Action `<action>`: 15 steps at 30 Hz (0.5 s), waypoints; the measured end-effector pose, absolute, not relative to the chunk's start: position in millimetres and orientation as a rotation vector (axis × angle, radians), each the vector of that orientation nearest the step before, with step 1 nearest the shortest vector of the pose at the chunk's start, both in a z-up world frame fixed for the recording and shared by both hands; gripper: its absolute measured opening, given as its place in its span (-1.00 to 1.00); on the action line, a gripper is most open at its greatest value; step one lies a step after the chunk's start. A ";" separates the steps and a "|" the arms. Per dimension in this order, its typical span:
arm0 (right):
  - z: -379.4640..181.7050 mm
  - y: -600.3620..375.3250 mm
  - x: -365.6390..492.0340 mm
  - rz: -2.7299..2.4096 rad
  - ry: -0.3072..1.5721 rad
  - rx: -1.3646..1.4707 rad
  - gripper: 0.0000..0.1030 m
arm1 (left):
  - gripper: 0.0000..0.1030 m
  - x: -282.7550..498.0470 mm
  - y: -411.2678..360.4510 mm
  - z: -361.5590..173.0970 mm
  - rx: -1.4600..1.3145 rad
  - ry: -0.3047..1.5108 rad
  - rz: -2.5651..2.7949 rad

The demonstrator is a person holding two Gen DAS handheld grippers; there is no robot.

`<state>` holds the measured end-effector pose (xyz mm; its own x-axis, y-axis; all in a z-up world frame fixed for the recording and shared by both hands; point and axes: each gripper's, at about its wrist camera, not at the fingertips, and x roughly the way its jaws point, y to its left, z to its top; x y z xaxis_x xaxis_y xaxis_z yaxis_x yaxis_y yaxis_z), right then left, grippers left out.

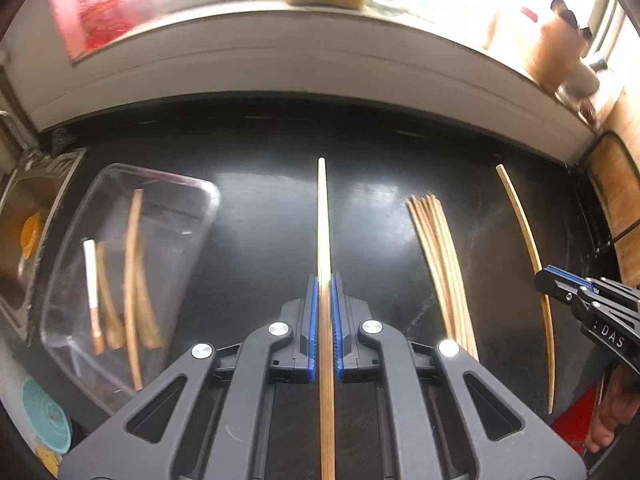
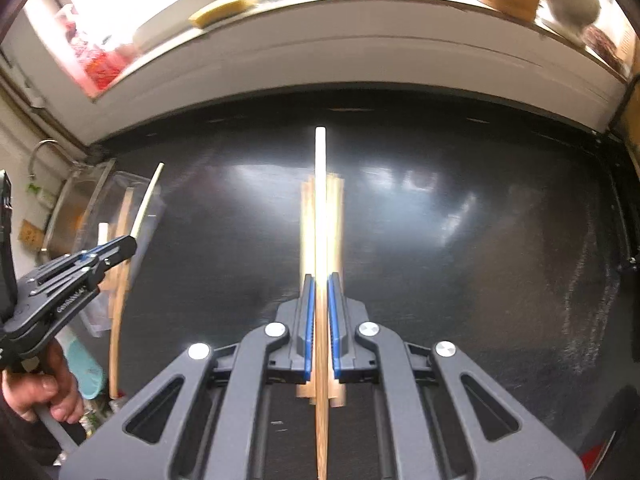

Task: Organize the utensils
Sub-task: 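Lift both held chopsticks and carry them over the clear container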

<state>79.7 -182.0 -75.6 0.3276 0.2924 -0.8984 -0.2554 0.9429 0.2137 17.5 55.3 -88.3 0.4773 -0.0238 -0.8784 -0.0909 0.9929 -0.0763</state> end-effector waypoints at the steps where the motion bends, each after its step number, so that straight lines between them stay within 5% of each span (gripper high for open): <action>1: -70.2 -170.6 77.9 0.381 1.179 0.036 -0.86 | -0.88 14.3 62.3 -84.9 -0.121 1.074 0.051; 15: -38.8 -6.1 67.4 0.647 1.154 0.030 -0.86 | -0.88 -29.2 207.4 -50.8 -0.199 1.027 0.231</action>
